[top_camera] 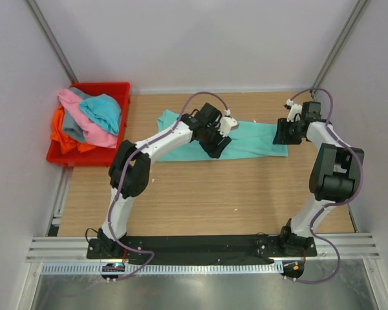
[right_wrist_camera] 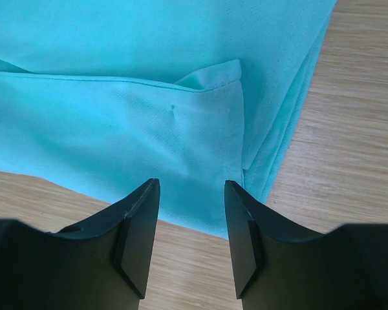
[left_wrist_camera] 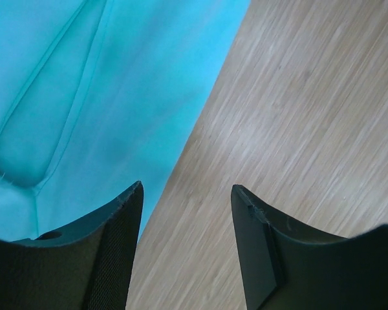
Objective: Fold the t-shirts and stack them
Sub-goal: Fold the tshirt
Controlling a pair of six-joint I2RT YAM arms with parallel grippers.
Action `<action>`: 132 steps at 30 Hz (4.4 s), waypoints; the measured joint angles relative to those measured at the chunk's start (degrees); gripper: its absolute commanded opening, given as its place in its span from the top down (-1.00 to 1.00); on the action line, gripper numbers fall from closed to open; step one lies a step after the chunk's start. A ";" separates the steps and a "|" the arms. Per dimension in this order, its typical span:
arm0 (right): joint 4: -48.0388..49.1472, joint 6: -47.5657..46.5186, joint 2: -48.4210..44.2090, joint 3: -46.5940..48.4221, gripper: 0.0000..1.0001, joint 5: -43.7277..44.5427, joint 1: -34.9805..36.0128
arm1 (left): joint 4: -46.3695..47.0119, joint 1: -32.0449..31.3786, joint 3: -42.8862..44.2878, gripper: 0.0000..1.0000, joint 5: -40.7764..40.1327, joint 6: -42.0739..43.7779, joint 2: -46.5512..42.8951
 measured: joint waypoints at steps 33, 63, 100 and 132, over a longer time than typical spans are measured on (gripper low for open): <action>2.84 -0.98 10.62 5.01 -0.01 0.50 -0.02 | 0.31 -12.59 19.74 0.06 -13.99 4.26 20.00; 2.91 0.28 14.14 9.53 -0.01 -0.46 -0.02 | -3.41 -13.29 17.11 0.03 -6.12 2.38 18.10; 1.68 -2.01 14.78 14.64 -0.01 1.33 -0.02 | 3.50 13.27 -10.54 0.03 -18.69 0.98 -9.03; 0.46 -1.55 19.67 17.25 0.97 -6.49 -0.15 | -2.12 25.38 6.95 0.01 -2.84 -8.17 7.15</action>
